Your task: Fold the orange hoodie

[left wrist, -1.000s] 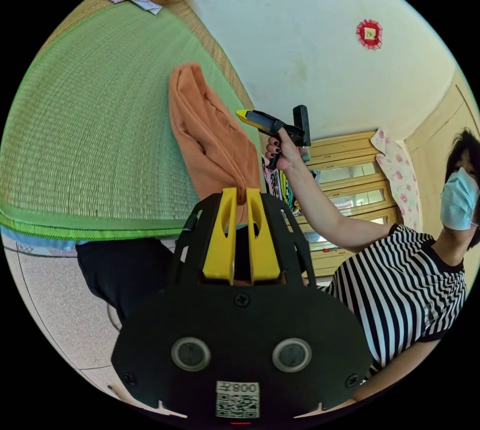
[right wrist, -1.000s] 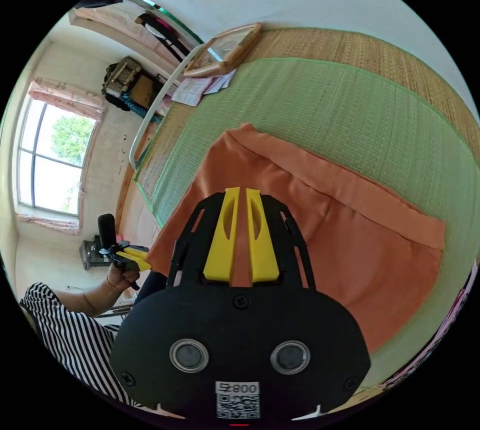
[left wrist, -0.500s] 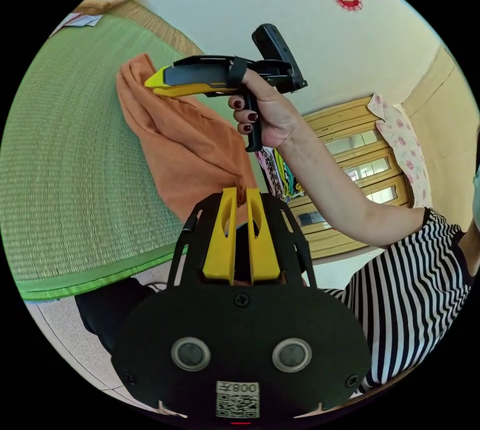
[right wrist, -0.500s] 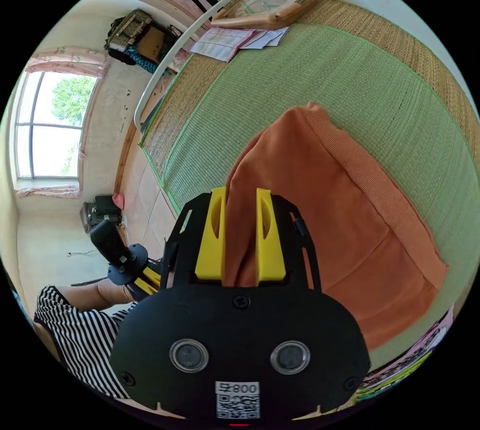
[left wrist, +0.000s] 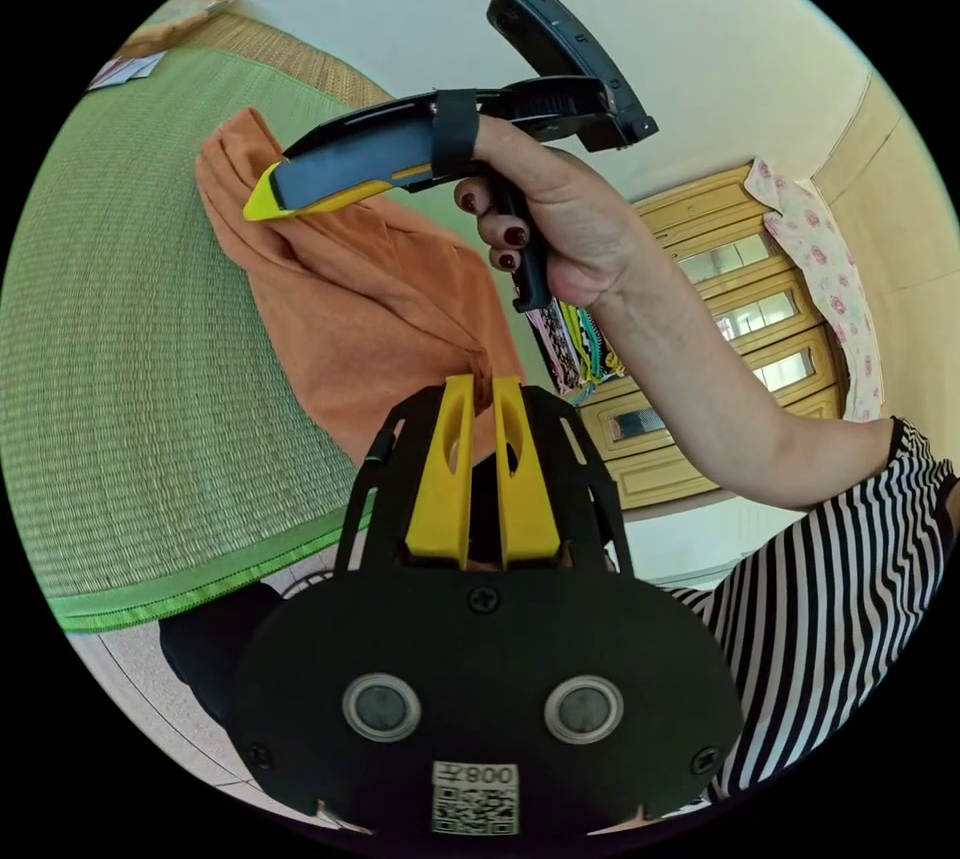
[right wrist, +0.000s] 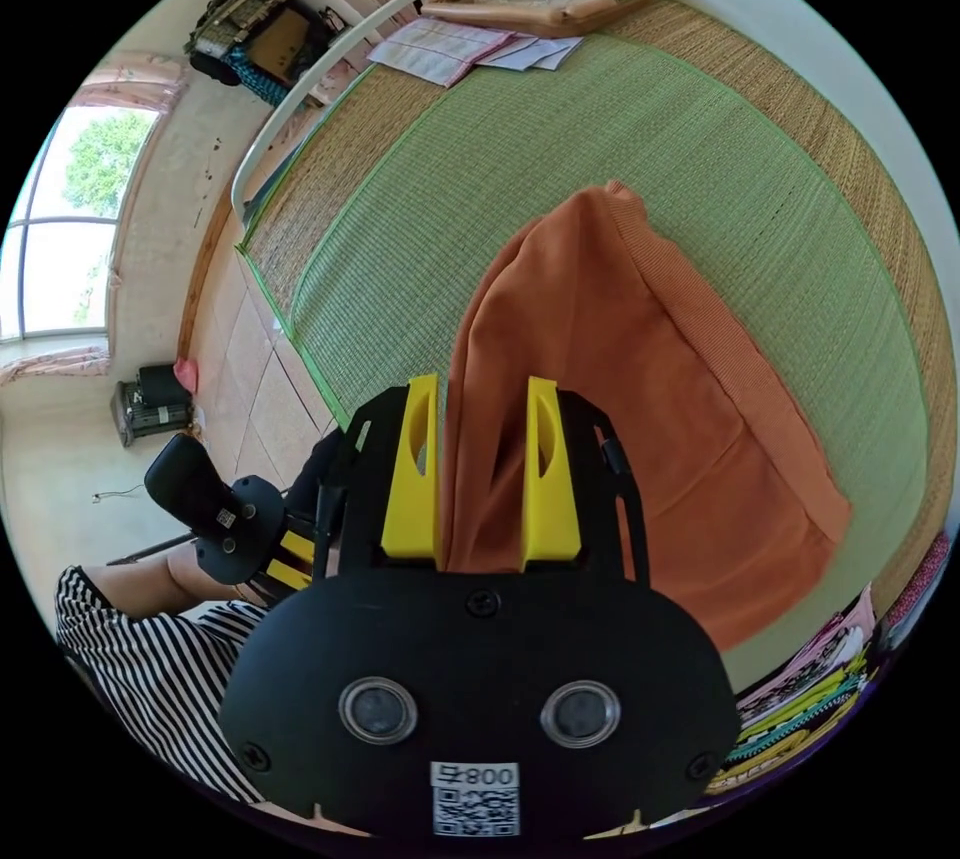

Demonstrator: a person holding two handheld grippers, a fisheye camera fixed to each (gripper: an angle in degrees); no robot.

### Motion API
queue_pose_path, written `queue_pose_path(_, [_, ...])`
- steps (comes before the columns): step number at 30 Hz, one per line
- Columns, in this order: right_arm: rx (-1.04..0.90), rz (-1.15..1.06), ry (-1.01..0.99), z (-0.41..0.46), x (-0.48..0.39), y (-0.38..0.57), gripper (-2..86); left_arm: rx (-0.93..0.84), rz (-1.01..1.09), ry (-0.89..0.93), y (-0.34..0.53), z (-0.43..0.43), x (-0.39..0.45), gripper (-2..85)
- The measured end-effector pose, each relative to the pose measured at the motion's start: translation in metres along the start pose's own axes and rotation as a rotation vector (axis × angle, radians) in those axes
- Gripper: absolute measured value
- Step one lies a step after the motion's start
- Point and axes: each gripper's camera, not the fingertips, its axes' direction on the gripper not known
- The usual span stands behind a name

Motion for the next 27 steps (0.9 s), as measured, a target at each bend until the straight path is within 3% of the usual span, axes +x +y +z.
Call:
queue_pose_path(14, [-0.093,0.009,0.152,0.053,-0.001,0.005,8.1,-0.037,0.065,-0.098,-0.056,-0.003,0.094,3.0])
queue_pose_path(27, [0.181,0.079,-0.06,-0.031,0.11,0.148,5.1,-0.127,0.267,0.01,-0.134,0.028,0.226,3.0])
